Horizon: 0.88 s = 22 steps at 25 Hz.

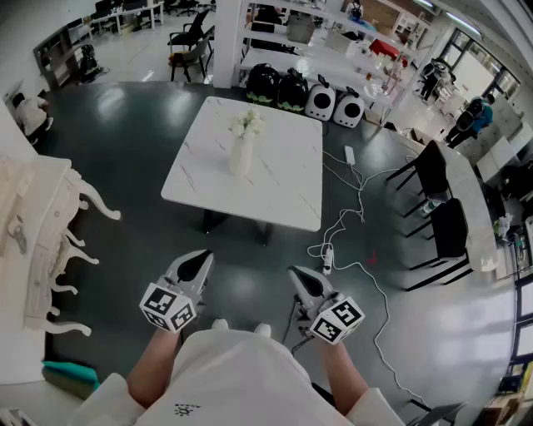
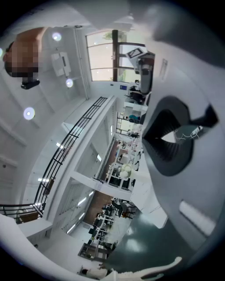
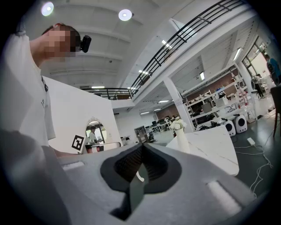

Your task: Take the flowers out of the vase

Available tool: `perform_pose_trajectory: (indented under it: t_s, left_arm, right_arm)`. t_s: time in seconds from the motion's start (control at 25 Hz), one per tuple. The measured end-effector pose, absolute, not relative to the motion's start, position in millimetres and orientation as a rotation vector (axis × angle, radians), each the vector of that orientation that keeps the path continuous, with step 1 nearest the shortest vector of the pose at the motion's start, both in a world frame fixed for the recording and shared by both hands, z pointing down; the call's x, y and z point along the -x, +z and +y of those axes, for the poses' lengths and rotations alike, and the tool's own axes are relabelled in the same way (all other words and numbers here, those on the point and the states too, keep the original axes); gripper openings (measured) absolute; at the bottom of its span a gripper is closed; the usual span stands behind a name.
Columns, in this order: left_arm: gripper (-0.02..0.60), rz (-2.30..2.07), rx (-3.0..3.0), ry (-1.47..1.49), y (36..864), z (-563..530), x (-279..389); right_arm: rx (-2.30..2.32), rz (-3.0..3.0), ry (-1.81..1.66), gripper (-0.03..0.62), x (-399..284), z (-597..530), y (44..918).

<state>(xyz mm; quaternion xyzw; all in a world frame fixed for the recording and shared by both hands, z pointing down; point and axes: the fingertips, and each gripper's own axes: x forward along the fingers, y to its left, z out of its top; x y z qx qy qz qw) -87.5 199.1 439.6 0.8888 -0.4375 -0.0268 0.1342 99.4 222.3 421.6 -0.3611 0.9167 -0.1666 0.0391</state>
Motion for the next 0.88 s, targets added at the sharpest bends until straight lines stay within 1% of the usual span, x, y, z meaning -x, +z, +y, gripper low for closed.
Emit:
perform_pose_trajectory:
  t_s: [0.44, 0.88]
  left_arm:
    - [-0.011, -1.268, -2.599, -0.086, 434, 183, 87]
    - [-0.011, -1.298, -2.577, -0.086, 433, 183, 101]
  right_arm:
    - [1.103, 2.829, -0.47, 0.0, -93, 209, 415]
    - [1.152, 2.845, -0.484, 0.001, -95, 208, 422]
